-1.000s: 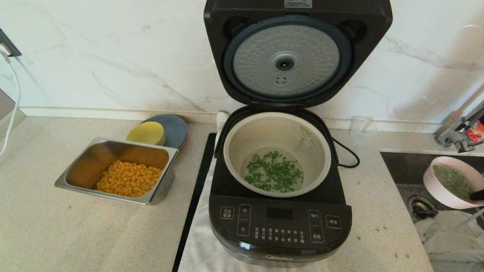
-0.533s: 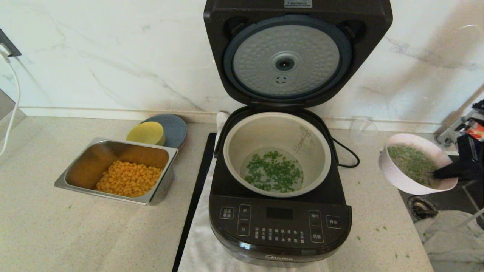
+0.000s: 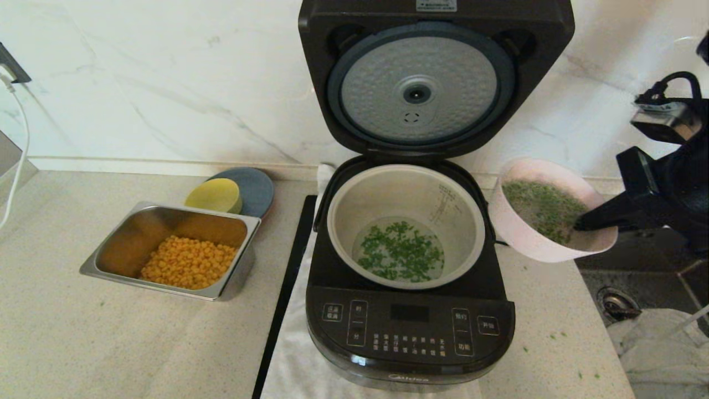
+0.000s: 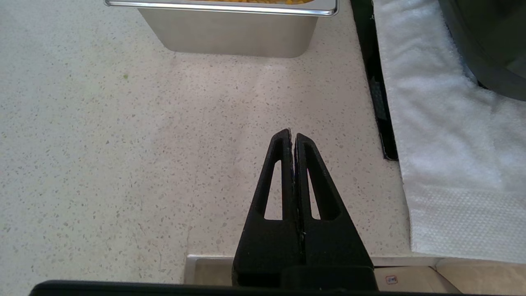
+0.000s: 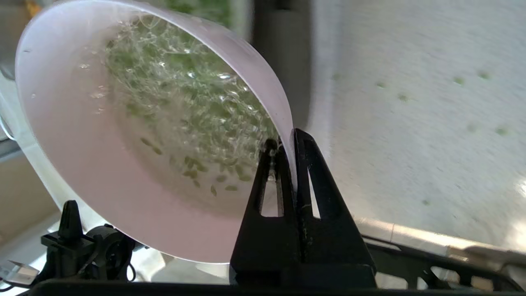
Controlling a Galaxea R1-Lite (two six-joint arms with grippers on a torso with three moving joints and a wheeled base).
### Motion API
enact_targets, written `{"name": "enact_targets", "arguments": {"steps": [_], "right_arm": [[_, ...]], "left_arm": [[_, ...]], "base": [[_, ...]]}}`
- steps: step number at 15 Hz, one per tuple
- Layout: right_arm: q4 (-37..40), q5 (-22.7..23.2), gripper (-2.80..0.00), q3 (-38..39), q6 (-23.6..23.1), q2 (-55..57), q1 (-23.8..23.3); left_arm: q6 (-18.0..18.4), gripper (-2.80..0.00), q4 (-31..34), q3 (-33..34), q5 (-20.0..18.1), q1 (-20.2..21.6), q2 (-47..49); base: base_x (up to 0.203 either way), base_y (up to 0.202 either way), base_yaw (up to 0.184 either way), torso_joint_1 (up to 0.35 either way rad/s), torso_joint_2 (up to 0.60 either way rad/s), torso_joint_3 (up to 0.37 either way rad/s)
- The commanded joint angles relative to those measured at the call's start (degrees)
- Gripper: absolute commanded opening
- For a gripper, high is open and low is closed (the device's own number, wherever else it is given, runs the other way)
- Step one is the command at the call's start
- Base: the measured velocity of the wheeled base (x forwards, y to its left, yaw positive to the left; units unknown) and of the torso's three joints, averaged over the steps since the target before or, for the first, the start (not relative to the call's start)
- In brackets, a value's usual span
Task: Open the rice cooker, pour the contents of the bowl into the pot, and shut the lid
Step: Pour the water from the bowl into the rice cooker
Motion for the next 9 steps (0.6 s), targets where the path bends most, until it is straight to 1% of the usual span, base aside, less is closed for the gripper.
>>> {"name": "enact_targets", "arguments": {"steps": [1, 4, 6, 9], "right_arm": [[0.2, -2.6, -2.8, -4.9, 2.1, 5.0, 6.0], [-0.4, -5.5, -2.8, -9.9, 4.3, 9.1, 10.2], [-2.2, -6.8, -2.8, -9.9, 5.0, 10.7, 12.3], [-5.6, -9.0, -2.8, -9.9, 5.7, 13.1, 14.1]], "left_arm": [[0.0, -2.8, 0.0, 0.0, 0.0, 0.0, -0.1], [0.0, -2.8, 0.0, 0.0, 0.0, 0.0, -0.1], [0.0, -2.8, 0.0, 0.0, 0.0, 0.0, -0.1], [0.1, -2.8, 0.0, 0.0, 0.0, 0.0, -0.1]], "base": [[0.0, 0.0, 0.0, 0.0, 0.0, 0.0], [0.0, 0.0, 0.0, 0.0, 0.0, 0.0], [0.0, 0.0, 0.0, 0.0, 0.0, 0.0], [0.0, 0.0, 0.0, 0.0, 0.0, 0.0]]}}
